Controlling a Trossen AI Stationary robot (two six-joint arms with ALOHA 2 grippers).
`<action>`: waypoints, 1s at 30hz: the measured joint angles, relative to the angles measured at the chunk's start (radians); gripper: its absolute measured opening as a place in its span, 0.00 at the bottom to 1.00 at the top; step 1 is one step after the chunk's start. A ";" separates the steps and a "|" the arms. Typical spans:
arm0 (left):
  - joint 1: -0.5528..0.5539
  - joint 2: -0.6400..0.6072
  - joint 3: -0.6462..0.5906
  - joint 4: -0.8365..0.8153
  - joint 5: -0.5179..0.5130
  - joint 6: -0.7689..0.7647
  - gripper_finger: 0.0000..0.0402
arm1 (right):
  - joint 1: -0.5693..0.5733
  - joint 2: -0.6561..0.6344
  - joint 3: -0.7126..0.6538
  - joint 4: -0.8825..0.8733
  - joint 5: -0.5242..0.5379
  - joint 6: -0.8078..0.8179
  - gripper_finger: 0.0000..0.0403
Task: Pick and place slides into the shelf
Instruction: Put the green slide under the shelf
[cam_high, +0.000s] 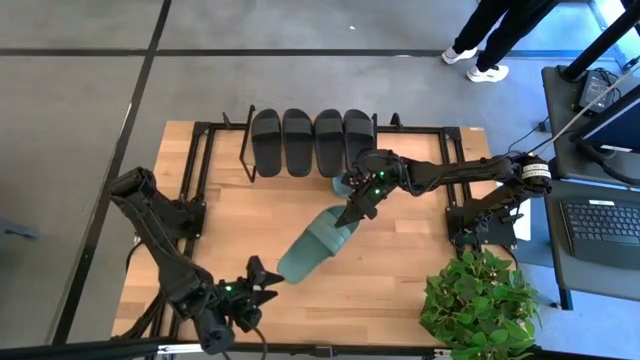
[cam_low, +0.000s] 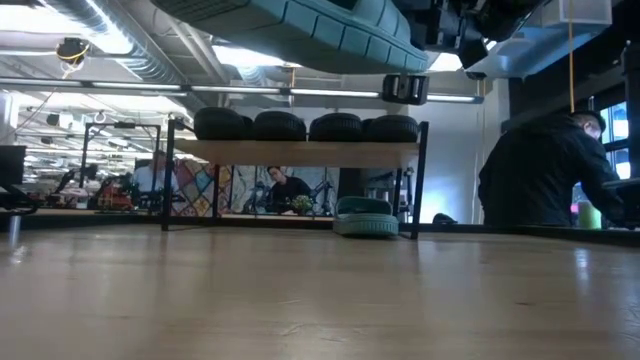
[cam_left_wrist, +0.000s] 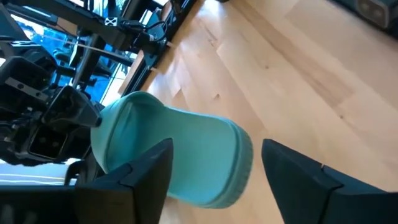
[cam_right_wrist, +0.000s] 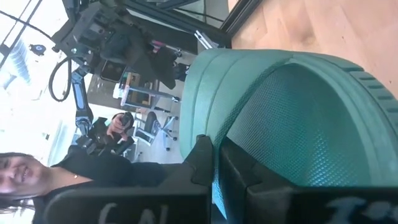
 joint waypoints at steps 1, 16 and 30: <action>0.005 0.000 0.000 0.000 -0.001 0.004 0.61 | 0.000 0.000 0.000 0.001 0.000 0.011 0.03; 0.000 0.000 0.000 0.007 0.043 0.002 0.65 | -0.017 0.000 0.000 0.114 0.000 0.107 0.03; 0.044 0.051 -0.001 -0.034 -0.062 0.110 0.62 | 0.005 0.000 0.000 0.195 0.002 0.173 0.03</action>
